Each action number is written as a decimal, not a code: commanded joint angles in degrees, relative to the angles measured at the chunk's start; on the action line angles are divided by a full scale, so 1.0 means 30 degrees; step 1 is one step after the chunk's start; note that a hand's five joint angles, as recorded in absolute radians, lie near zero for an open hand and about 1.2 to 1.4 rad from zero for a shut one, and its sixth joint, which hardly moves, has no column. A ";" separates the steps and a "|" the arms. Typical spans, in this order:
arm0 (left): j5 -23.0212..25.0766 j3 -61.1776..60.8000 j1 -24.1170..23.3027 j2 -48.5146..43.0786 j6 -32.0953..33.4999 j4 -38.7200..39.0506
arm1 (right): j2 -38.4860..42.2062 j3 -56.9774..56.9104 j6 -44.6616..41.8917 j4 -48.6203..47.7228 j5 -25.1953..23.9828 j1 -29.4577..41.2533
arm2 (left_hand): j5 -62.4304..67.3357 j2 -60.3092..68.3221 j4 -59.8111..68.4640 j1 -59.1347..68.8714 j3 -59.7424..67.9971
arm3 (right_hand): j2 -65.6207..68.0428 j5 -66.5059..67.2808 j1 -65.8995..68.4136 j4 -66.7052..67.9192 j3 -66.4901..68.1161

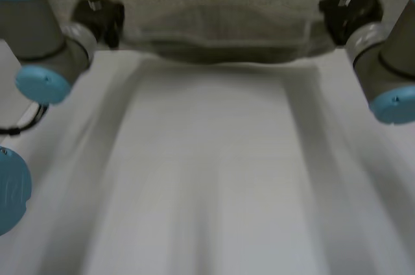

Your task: Fold the towel.

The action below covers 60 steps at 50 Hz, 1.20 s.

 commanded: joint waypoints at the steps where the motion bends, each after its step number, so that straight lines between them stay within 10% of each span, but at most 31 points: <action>1: -0.0047 -0.6928 0.0116 0.0330 0.2590 0.0341 | 0.0599 0.3203 -0.0675 0.0639 -0.0892 -0.0101 | -0.4809 -0.1812 -0.2433 -0.0361 -0.2935 | 0.1228 0.1566 0.1139 0.1243 0.1080; 32: 0.2678 -2.2966 0.3193 1.3749 0.3798 0.2657 | -0.8309 0.9767 -0.0969 0.6674 -0.2355 -0.3500 | -0.4809 -0.1812 -0.2433 -0.0361 -0.2935 | 0.1228 0.1566 0.1139 0.1243 0.1080; 50: -0.1189 -1.2829 0.0732 0.3144 0.3680 0.3009 | 0.2181 0.1182 0.1903 0.6616 -0.1976 -0.3295 | -0.4809 -0.1812 -0.2433 -0.0361 -0.2935 | 0.1228 0.1566 0.1139 0.1243 0.1080; 58: -0.3649 -0.5077 0.0528 -0.2824 0.3768 0.0057 | 0.6278 -0.3735 0.2372 0.6645 0.0745 -0.2476 | -0.4809 -0.1812 -0.2433 -0.0361 -0.2935 | 0.1228 0.1566 0.1139 0.1243 0.1080; 60: -0.3680 -0.3228 0.0003 -0.4174 0.3768 -0.1321 | 0.6866 -0.4236 0.2430 0.6645 0.0895 -0.2328 | -1.5420 -1.2422 -1.3043 -1.0971 -1.3545 | 0.0304 0.0642 0.0216 0.0319 0.0156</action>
